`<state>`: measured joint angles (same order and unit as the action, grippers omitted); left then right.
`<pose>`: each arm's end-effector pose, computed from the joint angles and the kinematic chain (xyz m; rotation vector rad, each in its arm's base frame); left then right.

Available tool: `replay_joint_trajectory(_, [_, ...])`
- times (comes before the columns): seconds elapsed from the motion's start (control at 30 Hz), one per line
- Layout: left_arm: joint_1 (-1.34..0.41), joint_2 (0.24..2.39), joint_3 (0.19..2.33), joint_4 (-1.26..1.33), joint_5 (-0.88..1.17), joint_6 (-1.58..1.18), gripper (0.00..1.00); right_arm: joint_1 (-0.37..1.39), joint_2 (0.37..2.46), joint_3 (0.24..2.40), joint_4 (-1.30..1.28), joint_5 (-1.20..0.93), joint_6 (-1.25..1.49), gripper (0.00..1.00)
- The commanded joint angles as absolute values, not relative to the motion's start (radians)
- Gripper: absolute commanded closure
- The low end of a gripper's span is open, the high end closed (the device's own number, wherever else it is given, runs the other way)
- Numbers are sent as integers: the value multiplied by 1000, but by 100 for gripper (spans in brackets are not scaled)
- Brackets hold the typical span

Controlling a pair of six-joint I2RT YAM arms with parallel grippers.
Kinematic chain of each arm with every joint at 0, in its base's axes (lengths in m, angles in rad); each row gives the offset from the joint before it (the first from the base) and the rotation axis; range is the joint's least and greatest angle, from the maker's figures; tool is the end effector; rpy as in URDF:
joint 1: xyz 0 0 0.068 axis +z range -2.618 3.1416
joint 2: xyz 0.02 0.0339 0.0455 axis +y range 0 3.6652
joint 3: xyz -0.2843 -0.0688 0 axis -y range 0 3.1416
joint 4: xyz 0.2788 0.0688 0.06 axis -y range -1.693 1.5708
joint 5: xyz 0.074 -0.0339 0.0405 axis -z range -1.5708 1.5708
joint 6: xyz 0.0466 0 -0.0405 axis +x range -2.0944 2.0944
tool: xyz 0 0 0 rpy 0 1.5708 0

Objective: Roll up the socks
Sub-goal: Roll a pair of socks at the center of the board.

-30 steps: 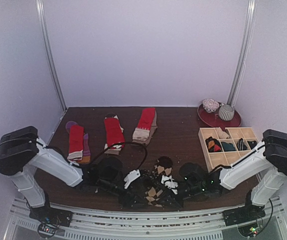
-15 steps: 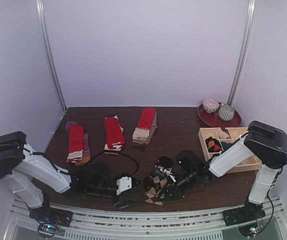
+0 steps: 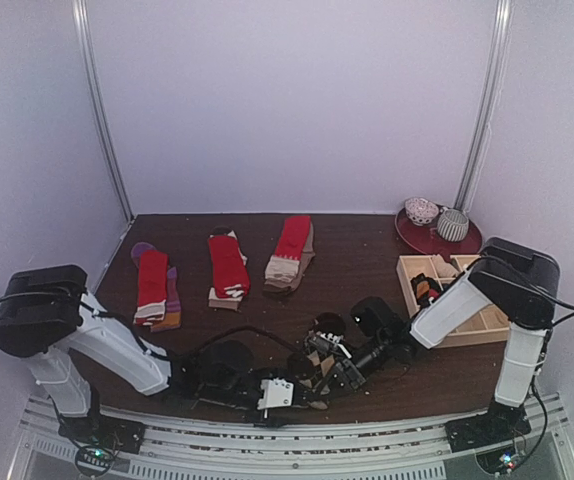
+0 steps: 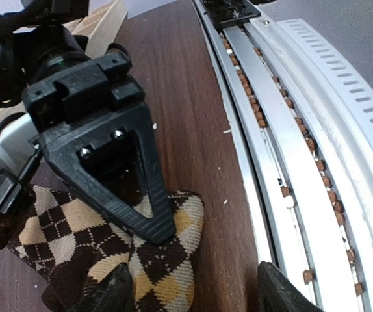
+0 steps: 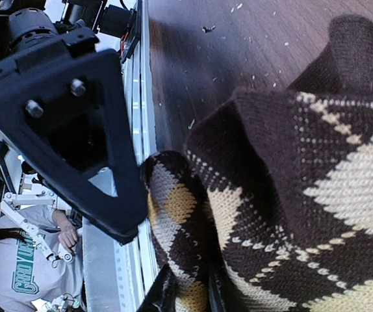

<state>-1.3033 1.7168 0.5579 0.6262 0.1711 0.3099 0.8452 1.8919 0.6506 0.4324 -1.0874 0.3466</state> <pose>0.0799 -0.3216 0.1024 1.6548 1.4375 -0.7611 0.1833 0.2688 0.0697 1.1966 -2.2607 -1.8026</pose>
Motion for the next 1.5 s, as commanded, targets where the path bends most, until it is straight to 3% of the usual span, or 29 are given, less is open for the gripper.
replay_joint_trajectory(0.0, [-1307, 1791, 601, 618, 155, 344, 38, 831, 1959, 613, 190, -1005, 320, 82])
replay_joint_trajectory(0.2, [-1307, 1844, 632, 600, 126, 332, 50, 825, 1962, 618, 159, -1013, 300, 83])
replay_joint_trajectory(0.4, [-1307, 1864, 638, 574, 64, 319, 50, 822, 1967, 622, 132, -1030, 271, 82])
replay_joint_trajectory(0.6, [-1307, 1871, 657, 532, 87, 306, 70, 817, 1958, 632, 118, -1061, 234, 83])
replay_joint_trajectory(0.67, [-1307, 1864, 659, 513, 102, 286, 72, 816, 1932, 632, 128, -1060, 225, 83])
replay_joint_trajectory(0.8, [-1306, 1864, 656, 466, 120, 206, 74, 817, 1831, 603, 234, -1056, 272, 76])
replay_joint_trajectory(0.9, [-1302, 1862, 644, 447, 133, 104, 80, 817, 1721, 587, 263, -1028, 286, 74])
replay_joint_trajectory(0.97, [-1297, 1863, 664, 392, 157, 34, 100, 816, 1633, 568, 290, -997, 294, 73])
replay_joint_trajectory(1.2, [-1261, 1912, 797, 133, 331, -183, 100, 846, 1303, 402, 462, -735, 282, 67])
replay_joint_trajectory(1.47, [-1231, 1989, 866, 19, 511, -285, 100, 1091, 1153, 245, 596, -367, -62, 57])
